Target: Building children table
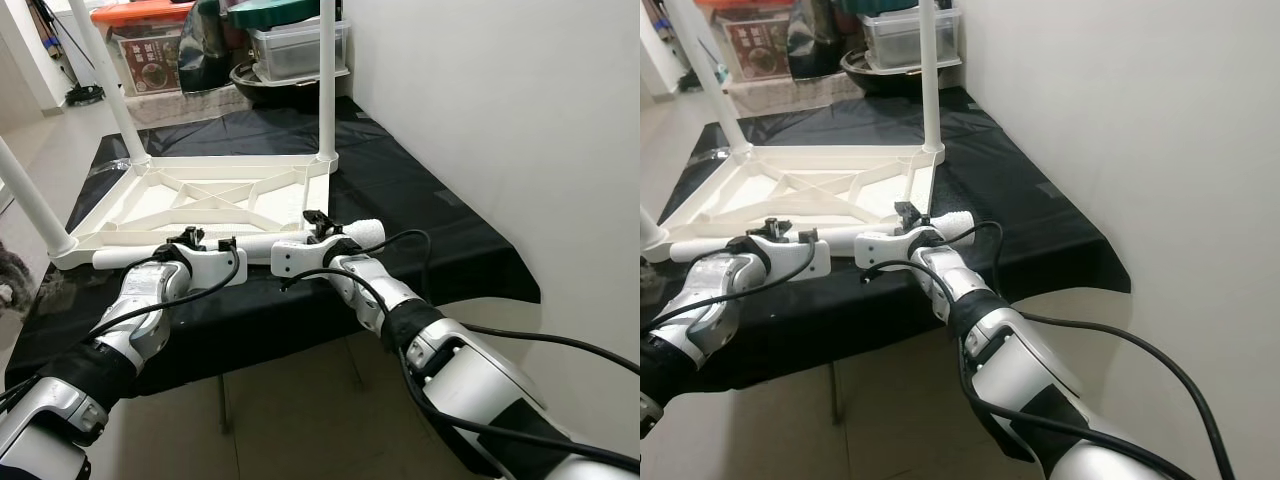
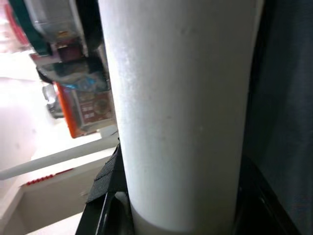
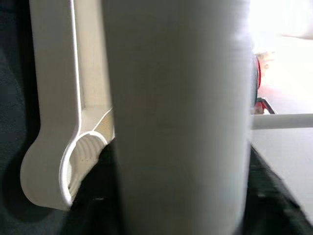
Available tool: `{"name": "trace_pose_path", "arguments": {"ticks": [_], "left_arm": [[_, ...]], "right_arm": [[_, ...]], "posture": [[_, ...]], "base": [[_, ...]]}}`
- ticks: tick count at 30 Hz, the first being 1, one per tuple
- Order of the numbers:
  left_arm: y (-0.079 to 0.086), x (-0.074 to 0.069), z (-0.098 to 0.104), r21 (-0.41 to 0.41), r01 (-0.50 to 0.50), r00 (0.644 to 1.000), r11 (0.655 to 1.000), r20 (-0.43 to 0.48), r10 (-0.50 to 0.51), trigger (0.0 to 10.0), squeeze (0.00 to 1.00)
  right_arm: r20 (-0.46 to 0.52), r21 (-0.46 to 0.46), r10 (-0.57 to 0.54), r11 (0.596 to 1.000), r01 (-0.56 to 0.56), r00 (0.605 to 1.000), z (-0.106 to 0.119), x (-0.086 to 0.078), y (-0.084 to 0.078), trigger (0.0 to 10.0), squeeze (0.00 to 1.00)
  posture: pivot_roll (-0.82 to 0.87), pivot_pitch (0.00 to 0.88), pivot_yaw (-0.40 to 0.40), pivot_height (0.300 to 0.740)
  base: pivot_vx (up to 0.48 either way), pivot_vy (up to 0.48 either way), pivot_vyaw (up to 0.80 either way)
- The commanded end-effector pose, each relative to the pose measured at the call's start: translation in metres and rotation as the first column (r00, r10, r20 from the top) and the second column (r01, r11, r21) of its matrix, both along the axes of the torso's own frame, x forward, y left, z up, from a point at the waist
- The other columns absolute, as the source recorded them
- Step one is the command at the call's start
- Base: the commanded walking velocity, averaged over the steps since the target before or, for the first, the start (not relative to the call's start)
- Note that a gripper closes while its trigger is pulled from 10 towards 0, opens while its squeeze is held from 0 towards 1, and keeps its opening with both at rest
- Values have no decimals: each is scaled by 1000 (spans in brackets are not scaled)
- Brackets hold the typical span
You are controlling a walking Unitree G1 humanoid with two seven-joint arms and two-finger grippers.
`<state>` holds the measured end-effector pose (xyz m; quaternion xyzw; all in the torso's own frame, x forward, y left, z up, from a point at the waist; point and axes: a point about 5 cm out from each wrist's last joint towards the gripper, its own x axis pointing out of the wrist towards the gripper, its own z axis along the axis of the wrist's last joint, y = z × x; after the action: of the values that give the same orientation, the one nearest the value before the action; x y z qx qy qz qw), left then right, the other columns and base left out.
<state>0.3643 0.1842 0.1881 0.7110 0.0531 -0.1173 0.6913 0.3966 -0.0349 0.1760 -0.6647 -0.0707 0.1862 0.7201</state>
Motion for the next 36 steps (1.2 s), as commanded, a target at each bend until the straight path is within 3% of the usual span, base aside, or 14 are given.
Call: {"name": "trace_pose_path", "arguments": {"ticks": [1, 15, 16, 18, 25, 26, 30, 32, 34, 36], "left_arm": [[-1, -2, -10, 52, 9, 999, 999, -41, -7, 10000, 0], [-3, 0, -5, 26, 4, 1000, 1000, -10, -4, 10000, 0], [-3, 0, -3, 9, 0, 1000, 1000, 0, 0, 10000, 1000], [-4, -1, -3, -19, 0, 1000, 1000, -14, 0, 10000, 1000], [-5, -2, -4, 16, 4, 1000, 1000, -14, -4, 10000, 1000], [-5, -2, -4, 12, 6, 1000, 1000, -25, -6, 10000, 0], [-8, 0, 12, -34, 7, 998, 999, 68, -5, 10000, 0], [-8, 0, 12, -34, 7, 998, 999, 68, -5, 10000, 0], [-12, 1, 30, -54, 26, 986, 998, 165, -16, 10000, 0], [-14, 0, 39, -43, 40, 979, 998, 202, -31, 10000, 0]], "right_arm": [[30, 22, 12, 1000, -13, 999, 13, 2, 6, 0, 0], [27, 19, 5, 1000, -6, 1000, 12, 3, 4, 0, 0], [27, 20, 5, 1000, -6, 1000, 12, 3, 4, 0, 0], [25, 22, 5, 1000, -6, 1000, 12, 3, 5, 0, 0], [28, 25, 7, 1000, -7, 1000, 13, 3, 5, 0, 0], [33, 30, 5, 1000, -6, 999, 14, 3, 5, 0, 0], [44, 40, -9, 999, 8, 999, 17, 5, 1, 0, 0], [44, 40, -9, 999, 8, 999, 17, 5, 1, 0, 0], [53, 46, -20, 999, 18, 998, 19, 6, -2, 0, 0], [54, 48, -25, 999, 22, 998, 20, 7, -3, 0, 0]], "posture": [[-30, 23, 28, 734], [-30, 29, 25, 734], [-30, 29, 25, 734], [-30, 29, 25, 734], [-28, 29, 25, 734], [-28, 29, 25, 734], [-27, 31, 23, 734], [-27, 31, 23, 734], [-26, 30, 19, 734], [-26, 30, 19, 734]], "base": [[0, 0, 0], [0, 0, 0], [0, 0, 0], [0, 0, 0], [0, 0, 0], [0, 0, 0], [0, 0, 0], [0, 0, 0], [0, 0, 0], [0, 0, 0]]}}
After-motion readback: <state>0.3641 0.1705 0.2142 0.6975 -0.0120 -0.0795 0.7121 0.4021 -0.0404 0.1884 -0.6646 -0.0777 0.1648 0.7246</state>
